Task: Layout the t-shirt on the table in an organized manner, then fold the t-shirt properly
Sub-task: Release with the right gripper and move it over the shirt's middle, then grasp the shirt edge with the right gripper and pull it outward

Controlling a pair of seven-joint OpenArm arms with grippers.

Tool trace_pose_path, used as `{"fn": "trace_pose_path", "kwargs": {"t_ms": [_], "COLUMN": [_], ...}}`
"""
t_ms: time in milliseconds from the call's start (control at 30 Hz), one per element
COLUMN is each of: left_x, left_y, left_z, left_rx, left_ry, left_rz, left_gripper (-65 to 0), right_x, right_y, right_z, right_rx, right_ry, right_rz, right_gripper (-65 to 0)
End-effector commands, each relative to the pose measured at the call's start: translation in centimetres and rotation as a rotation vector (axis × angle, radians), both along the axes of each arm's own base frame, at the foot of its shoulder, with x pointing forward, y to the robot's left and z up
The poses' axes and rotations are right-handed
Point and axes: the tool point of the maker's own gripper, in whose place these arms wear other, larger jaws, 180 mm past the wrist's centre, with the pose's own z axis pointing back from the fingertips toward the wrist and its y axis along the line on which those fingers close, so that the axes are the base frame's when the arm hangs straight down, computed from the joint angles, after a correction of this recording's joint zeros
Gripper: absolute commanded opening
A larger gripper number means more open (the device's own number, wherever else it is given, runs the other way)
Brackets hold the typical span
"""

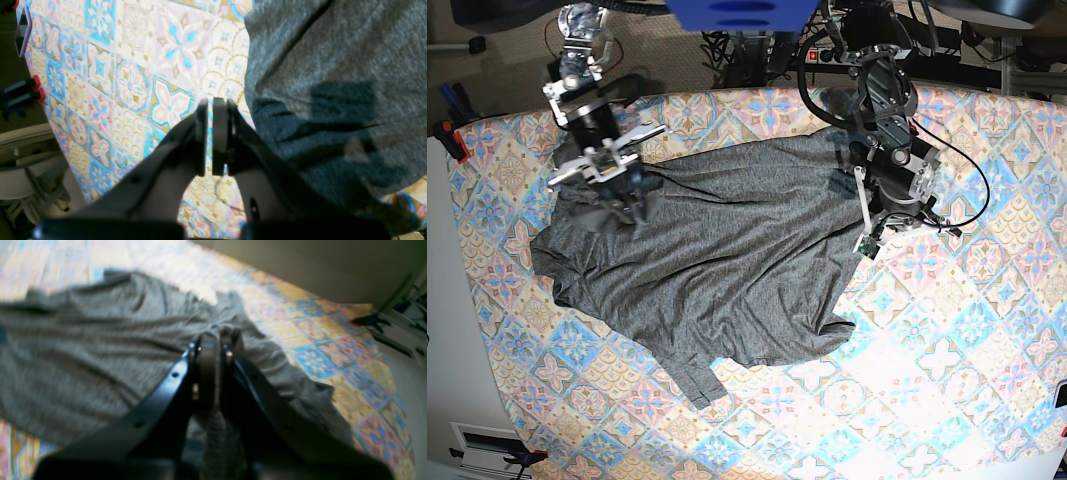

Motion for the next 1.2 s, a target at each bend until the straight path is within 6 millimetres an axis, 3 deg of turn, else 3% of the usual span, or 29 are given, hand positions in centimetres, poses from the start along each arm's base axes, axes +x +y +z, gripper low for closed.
{"fn": "trace_pose_path", "kwargs": {"t_ms": [0, 267, 567, 700, 867, 900, 1033, 1167], "left_x": [0.2, -0.4, -0.8, -1.0, -0.9, -0.9, -0.8, -0.8], "left_y": [0.0, 0.3, -0.1, -0.3, -0.3, -0.3, -0.4, -0.4], "left_z": [0.6, 0.2, -0.2, -0.4, -0.3, -0.3, -0.3, -0.3], "left_rx": [-0.01, -0.016, -0.03, -0.032, -0.032, -0.032, -0.033, -0.033], "left_ry": [-0.029, -0.011, 0.003, 0.005, 0.003, 0.003, 0.003, 0.002], "left_rz": [0.014, 0.037, 0.038, 0.033, 0.032, 0.031, 0.029, 0.028], "left_gripper": [-62.2, -62.2, -62.2, -62.2, -62.2, -62.2, -62.2, -62.2], "right_x": [0.3, -0.9, 2.9, 3.9, 2.7, 2.5, 1.2, 0.9], "right_y": [1.1, 8.6, 12.8, 16.2, 18.3, 18.6, 20.1, 20.4], "right_z": [1.7, 1.0, 3.2, 4.2, 1.6, 1.2, 0.3, 0.3], "right_rx": [0.022, -0.005, -0.088, -0.151, -0.229, -0.244, -0.28, -0.276], "right_ry": [-0.067, -0.056, -0.118, -0.124, -0.017, 0.001, 0.042, 0.044], "right_rz": [0.038, 0.247, 0.339, 0.412, 0.459, 0.466, 0.512, 0.52], "right_gripper": [-65.0, -65.0, -65.0, -65.0, -65.0, -63.1, -41.2, -26.3]}}
